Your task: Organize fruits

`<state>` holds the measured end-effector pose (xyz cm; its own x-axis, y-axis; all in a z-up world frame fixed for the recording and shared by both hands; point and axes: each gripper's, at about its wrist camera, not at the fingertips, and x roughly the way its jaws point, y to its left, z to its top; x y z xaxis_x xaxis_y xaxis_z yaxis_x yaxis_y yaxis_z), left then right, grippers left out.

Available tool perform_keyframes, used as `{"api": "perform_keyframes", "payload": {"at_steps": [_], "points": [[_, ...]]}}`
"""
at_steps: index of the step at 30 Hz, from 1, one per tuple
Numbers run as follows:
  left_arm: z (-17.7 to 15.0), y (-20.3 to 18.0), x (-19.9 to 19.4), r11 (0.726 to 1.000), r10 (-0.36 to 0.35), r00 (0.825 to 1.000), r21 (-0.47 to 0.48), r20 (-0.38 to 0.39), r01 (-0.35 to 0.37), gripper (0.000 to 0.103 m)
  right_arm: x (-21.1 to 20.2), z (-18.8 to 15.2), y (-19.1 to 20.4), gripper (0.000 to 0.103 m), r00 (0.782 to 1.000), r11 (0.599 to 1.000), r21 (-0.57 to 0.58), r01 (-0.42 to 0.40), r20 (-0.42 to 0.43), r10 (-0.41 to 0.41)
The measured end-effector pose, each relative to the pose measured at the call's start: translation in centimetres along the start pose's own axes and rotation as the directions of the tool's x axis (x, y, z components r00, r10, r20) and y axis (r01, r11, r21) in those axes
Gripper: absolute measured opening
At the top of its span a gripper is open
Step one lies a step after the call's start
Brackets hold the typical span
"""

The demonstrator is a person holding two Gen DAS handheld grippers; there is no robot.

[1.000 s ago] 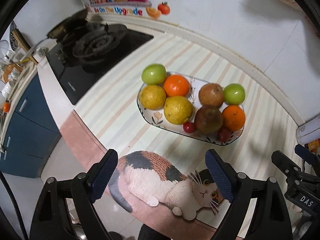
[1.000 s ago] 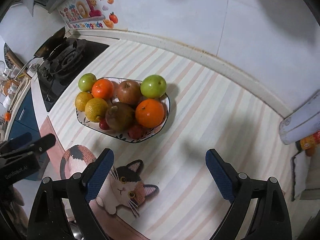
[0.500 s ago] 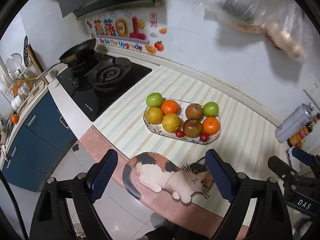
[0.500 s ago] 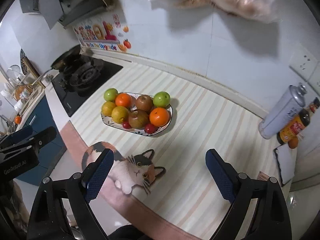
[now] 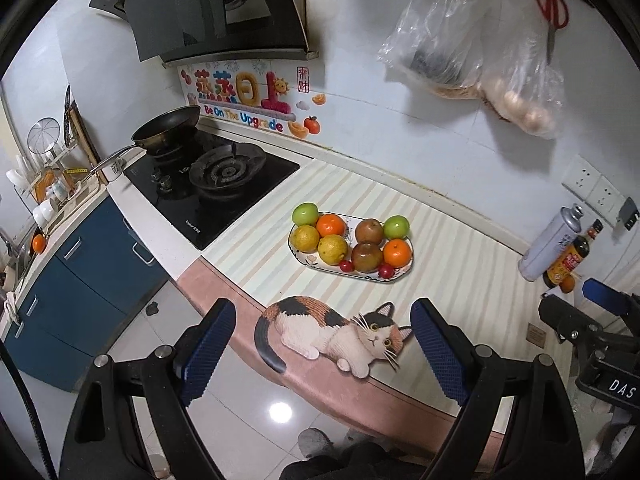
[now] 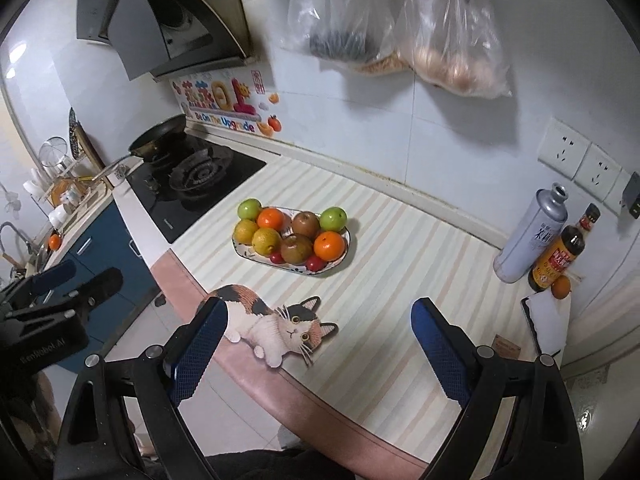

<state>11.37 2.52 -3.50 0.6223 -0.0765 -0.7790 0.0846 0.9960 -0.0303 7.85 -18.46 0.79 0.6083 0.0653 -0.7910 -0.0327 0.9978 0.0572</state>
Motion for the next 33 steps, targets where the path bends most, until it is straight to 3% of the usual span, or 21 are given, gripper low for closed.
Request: {"api": "perform_keyframes", "payload": {"at_steps": [12,14,20,21,22,23,33], "points": [[-0.9,-0.7,-2.9,1.0,0.001,0.999,0.014,0.041,-0.001,0.089,-2.7,-0.2,0.4,0.095,0.999,1.0,-0.012,-0.022,0.023,0.022],[-0.8,-0.8,-2.7,1.0,0.002,0.999,0.014,0.038,-0.003,0.089,-2.4,-0.1,0.4,0.101,0.999,0.999,-0.009,-0.032,0.021,0.032],[0.3,-0.8,-1.1,1.0,0.019,0.999,-0.001,0.039,-0.019,0.089,-0.1,1.1,0.2,0.102,0.999,1.0,-0.007,-0.023,0.031,0.023],[0.7,-0.7,-0.6,1.0,0.016,0.999,-0.003,0.038,-0.016,0.092,0.4,1.5,0.1,0.102,0.999,1.0,-0.004,-0.02,0.033,0.02],[0.9,-0.7,-0.2,1.0,0.016,0.999,-0.004,0.04,-0.016,0.101,1.1,1.8,0.0,0.102,0.999,1.0,-0.002,-0.012,0.034,0.012],[1.2,-0.7,0.3,1.0,0.019,0.999,-0.006,0.038,-0.018,0.102,1.6,2.2,0.0,0.102,0.999,1.0,-0.001,-0.007,0.033,0.007],[3.6,-0.4,6.0,0.998,0.07,0.998,-0.005,0.001,-0.07,0.102,8.2,5.2,-0.7,0.102,0.998,0.998,0.004,0.061,0.004,-0.061]]}}
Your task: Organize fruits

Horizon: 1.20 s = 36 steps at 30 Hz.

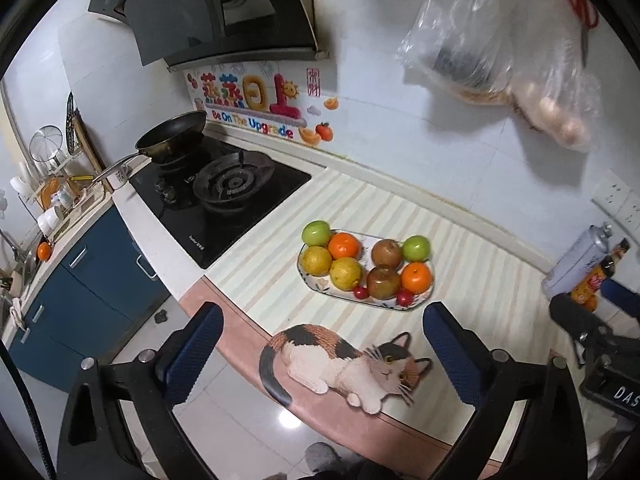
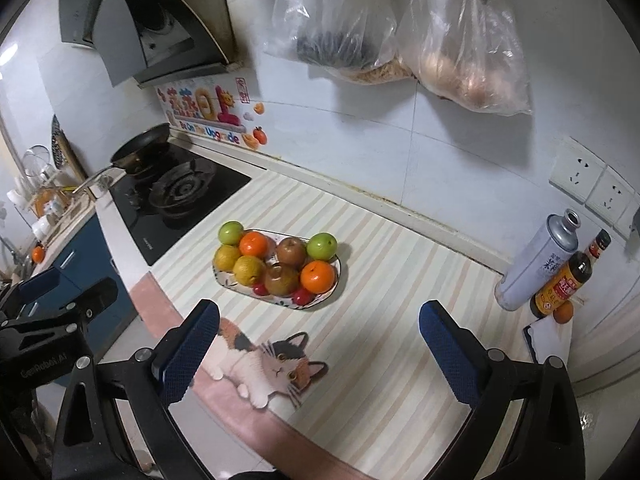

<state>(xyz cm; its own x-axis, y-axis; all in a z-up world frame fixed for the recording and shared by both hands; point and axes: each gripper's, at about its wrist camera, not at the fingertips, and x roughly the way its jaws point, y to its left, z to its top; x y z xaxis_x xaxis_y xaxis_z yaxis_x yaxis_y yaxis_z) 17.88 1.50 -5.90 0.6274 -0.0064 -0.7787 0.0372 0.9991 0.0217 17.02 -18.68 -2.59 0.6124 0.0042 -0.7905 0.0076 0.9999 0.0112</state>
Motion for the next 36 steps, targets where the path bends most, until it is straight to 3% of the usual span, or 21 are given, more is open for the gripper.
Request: {"api": "perform_keyframes", "payload": {"at_steps": [11,24,36], "points": [[1.5,-0.3,4.7,1.0,0.021,0.998,0.014,-0.056,-0.02,0.102,5.6,1.3,0.0,0.102,0.997,1.0,-0.002,0.026,-0.066,-0.026],[1.7,0.0,6.6,1.0,0.011,0.994,-0.009,-0.109,-0.012,0.102,6.9,1.6,0.1,0.102,0.996,1.0,0.001,0.022,-0.088,-0.022],[1.6,0.0,6.5,1.0,0.008,0.994,-0.007,-0.108,-0.009,0.102,6.9,1.3,-0.1,0.102,0.995,1.0,0.0,0.022,-0.093,-0.021]]}}
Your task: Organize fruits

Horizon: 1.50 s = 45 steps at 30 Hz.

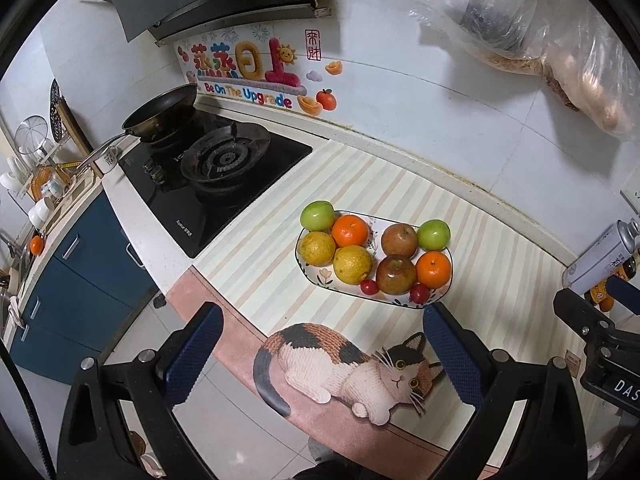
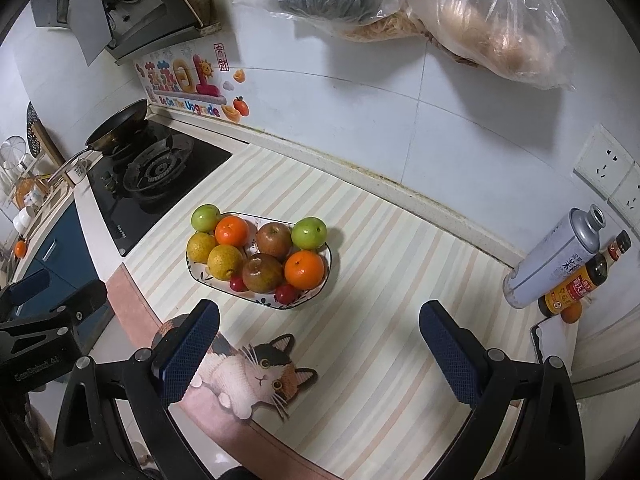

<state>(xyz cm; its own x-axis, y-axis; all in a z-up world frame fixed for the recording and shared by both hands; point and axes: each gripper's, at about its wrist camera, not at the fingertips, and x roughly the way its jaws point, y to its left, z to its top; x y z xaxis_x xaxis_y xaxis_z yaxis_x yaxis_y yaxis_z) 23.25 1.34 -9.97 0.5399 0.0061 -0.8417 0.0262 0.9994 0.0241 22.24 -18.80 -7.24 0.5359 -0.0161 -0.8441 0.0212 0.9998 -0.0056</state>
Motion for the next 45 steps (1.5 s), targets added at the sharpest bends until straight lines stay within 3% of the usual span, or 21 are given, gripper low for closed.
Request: {"api": "perform_keyframes", "payload": {"at_steps": [45], "points": [[-0.6,0.0,-0.5,1.0,-0.007,1.0,-0.014,-0.004,0.006,0.102,-0.8,-0.7,0.9,0.102,0.999,1.0,-0.017,-0.02,-0.032,0.02]]}}
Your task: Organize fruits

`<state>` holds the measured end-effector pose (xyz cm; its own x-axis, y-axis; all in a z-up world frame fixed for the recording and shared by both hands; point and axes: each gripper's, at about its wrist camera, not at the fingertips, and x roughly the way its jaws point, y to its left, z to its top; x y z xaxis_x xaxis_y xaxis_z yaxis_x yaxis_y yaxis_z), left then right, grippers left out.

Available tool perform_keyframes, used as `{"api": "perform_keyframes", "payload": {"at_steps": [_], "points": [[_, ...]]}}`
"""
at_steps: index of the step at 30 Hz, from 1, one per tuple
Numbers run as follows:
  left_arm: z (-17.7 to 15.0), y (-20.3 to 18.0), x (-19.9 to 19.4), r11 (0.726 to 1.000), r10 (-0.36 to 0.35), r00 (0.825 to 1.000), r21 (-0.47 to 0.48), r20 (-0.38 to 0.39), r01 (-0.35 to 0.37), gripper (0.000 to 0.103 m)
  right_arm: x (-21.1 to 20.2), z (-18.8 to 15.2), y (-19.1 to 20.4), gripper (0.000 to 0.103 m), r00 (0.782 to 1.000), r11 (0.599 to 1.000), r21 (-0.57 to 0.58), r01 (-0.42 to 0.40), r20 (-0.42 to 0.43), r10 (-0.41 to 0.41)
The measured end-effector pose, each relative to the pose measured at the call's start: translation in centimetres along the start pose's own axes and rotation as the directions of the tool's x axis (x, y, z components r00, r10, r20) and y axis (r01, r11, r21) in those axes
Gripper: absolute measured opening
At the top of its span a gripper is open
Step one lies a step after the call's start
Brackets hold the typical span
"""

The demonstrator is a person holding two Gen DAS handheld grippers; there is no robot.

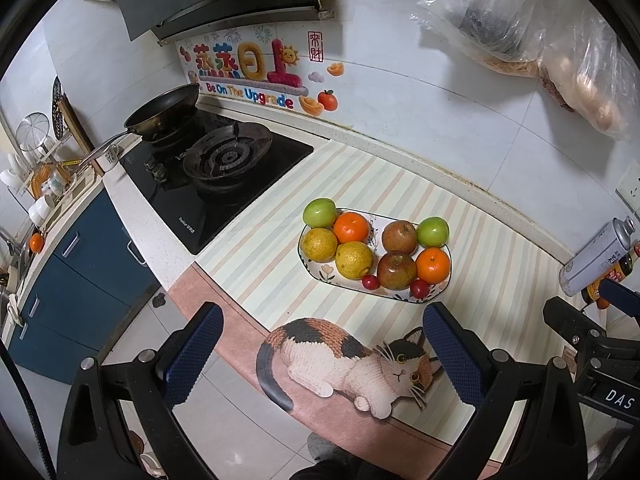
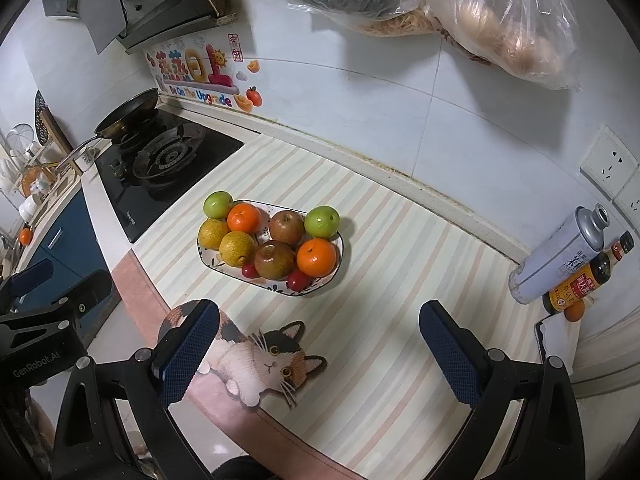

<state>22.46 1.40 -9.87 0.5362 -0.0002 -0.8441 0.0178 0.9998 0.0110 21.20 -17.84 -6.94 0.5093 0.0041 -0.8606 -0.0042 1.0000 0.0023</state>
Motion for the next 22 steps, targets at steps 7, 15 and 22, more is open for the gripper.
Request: {"api": "perform_keyframes", "payload": {"at_steps": [7,15,22], "points": [[-0.3,0.5,-0.7,1.0,-0.007,1.0,0.003,-0.004,0.007,0.102,-0.8,-0.3,0.2,0.102,1.0,1.0,-0.006,-0.019,-0.001,0.019],[-1.0,0.6,-1.7,1.0,-0.019,1.0,0.009,0.008,0.019,0.102,-2.0,-0.6,0.1,0.102,0.999,0.999,-0.007,-0.032,0.011,0.032],[-1.2,0.5,-2.3,1.0,-0.023,0.999,0.01,0.026,0.023,0.102,-2.3,-0.8,0.1,0.102,0.999,0.999,-0.003,-0.036,0.011,0.036]]}}
